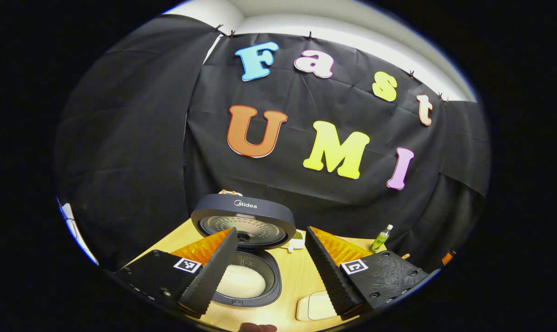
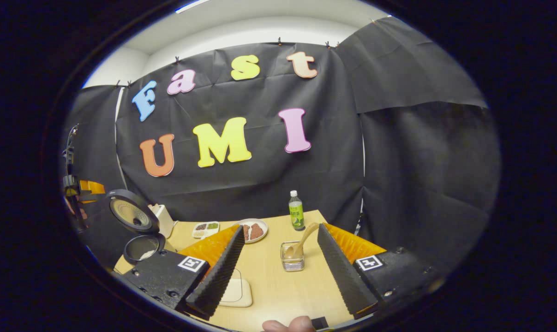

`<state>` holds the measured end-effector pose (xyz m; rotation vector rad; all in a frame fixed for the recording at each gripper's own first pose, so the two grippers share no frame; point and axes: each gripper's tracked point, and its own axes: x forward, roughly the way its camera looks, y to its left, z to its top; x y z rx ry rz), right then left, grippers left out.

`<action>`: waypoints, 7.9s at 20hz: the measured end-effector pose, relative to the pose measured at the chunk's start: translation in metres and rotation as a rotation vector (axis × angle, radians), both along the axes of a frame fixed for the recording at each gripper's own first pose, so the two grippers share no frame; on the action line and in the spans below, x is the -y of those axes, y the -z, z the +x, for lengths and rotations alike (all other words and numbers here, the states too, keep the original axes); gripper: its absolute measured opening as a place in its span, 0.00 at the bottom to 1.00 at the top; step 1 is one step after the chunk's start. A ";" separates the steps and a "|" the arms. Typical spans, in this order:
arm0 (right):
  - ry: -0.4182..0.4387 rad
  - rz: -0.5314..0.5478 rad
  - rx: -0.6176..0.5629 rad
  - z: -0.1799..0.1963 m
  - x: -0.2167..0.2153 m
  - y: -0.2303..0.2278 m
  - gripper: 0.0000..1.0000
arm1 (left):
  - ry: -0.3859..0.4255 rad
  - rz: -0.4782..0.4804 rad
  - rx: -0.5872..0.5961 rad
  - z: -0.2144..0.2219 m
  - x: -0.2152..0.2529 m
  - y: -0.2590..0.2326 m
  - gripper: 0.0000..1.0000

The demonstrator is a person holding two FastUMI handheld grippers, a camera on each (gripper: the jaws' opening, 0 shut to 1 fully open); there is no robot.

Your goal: Close the left gripper, press the button to open the rice cooker; take a wooden spoon from the chopstick holder with the right hand, scoop a spoonful of rice and pour it into the rice cooker, then put the wooden spoon back into the chopstick holder.

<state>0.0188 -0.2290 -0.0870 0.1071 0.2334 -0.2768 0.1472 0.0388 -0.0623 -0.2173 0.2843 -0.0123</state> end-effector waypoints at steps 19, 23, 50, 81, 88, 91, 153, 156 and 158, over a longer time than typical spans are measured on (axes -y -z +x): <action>-0.094 0.094 -0.252 0.111 0.074 0.136 0.99 | -0.078 0.161 0.050 -0.086 0.064 0.015 0.94; -0.073 0.124 -0.298 0.153 0.097 0.177 1.00 | -0.131 0.175 -0.017 -0.083 0.062 0.028 0.94; -0.124 0.086 -0.370 0.220 0.102 0.217 0.10 | -0.225 0.158 -0.126 -0.106 0.058 0.048 0.95; -0.210 -0.260 -0.473 0.093 -0.163 0.235 0.10 | -0.073 0.144 0.082 -0.161 -0.102 0.011 0.94; -0.243 -0.297 -0.523 0.096 -0.173 0.271 0.10 | -0.114 0.135 0.078 -0.171 -0.102 0.010 0.95; -0.284 -0.252 -0.527 0.095 -0.192 0.275 0.11 | -0.132 0.139 0.077 -0.176 -0.100 0.008 0.95; -0.740 0.321 -0.281 0.244 -0.429 0.103 0.10 | -0.429 0.194 -0.016 -0.245 -0.098 0.031 0.95; -0.773 0.227 -0.279 0.241 -0.441 0.109 0.10 | -0.451 0.195 -0.014 -0.251 -0.101 0.028 0.95; -0.786 0.172 -0.281 0.240 -0.446 0.113 0.10 | -0.457 0.196 -0.016 -0.258 -0.105 0.030 0.95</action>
